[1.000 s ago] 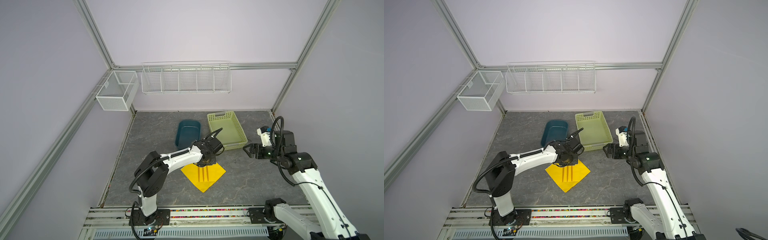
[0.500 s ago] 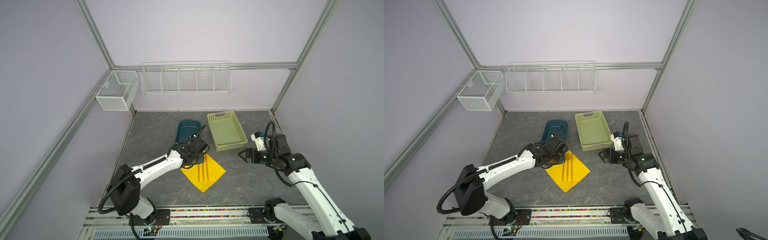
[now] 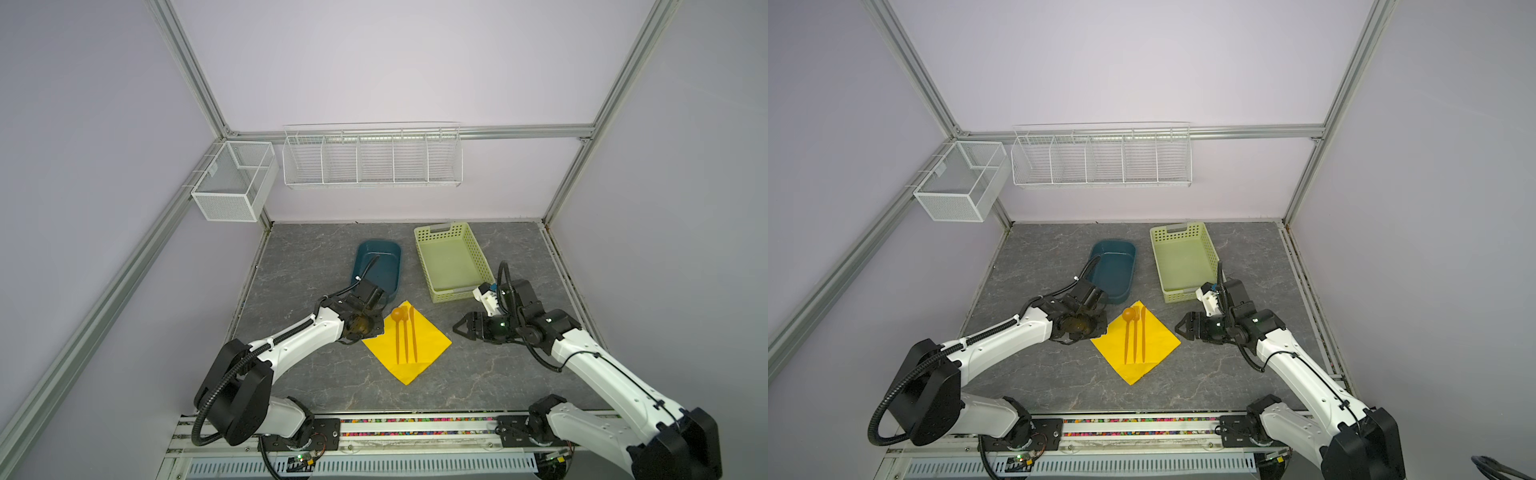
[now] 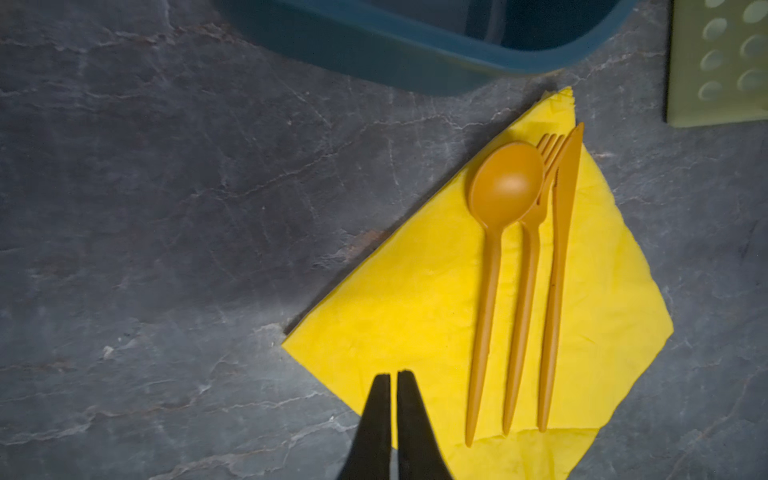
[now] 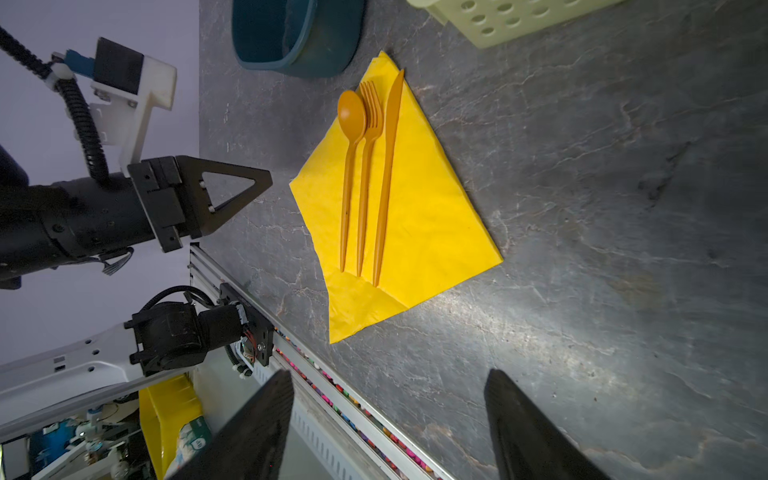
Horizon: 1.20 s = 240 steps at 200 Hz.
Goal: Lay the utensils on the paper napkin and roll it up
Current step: 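Move the left gripper to the napkin's near corner while the right gripper approaches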
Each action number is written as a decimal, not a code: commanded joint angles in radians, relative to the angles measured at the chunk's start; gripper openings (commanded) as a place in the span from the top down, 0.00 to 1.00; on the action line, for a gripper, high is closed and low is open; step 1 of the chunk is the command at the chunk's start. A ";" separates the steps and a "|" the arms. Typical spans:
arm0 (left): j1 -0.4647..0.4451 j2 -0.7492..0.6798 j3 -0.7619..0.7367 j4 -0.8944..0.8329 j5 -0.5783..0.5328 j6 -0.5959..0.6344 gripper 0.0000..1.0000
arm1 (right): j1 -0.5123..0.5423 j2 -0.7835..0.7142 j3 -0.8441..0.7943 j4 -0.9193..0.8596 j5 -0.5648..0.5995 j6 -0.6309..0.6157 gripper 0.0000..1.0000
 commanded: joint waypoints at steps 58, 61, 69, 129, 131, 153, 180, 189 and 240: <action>0.008 0.077 0.078 0.025 0.003 0.109 0.95 | 0.105 0.162 -0.031 0.252 -0.010 0.145 0.27; 0.008 0.077 0.077 0.028 0.007 0.105 0.95 | 0.107 0.168 -0.032 0.262 -0.009 0.151 0.27; 0.013 0.077 0.071 0.040 0.025 0.090 0.96 | 0.114 0.182 -0.036 0.290 -0.005 0.165 0.27; 0.040 0.000 -0.049 0.201 0.085 -0.080 1.00 | 0.181 0.327 -0.035 0.470 0.014 0.239 0.37; 0.040 0.002 -0.050 0.201 0.086 -0.081 1.00 | 0.183 0.331 -0.035 0.477 0.012 0.242 0.37; 0.040 0.017 -0.072 0.207 0.101 -0.080 1.00 | 0.200 0.390 -0.028 0.533 -0.003 0.261 0.38; 0.040 0.037 -0.124 0.240 0.115 -0.105 1.00 | 0.203 0.457 -0.014 0.571 -0.025 0.262 0.38; 0.040 0.048 -0.134 0.251 0.127 -0.110 1.00 | 0.204 0.479 -0.007 0.582 -0.035 0.264 0.40; 0.040 0.102 -0.165 0.265 0.122 -0.117 1.00 | 0.204 0.569 0.022 0.636 -0.080 0.275 0.49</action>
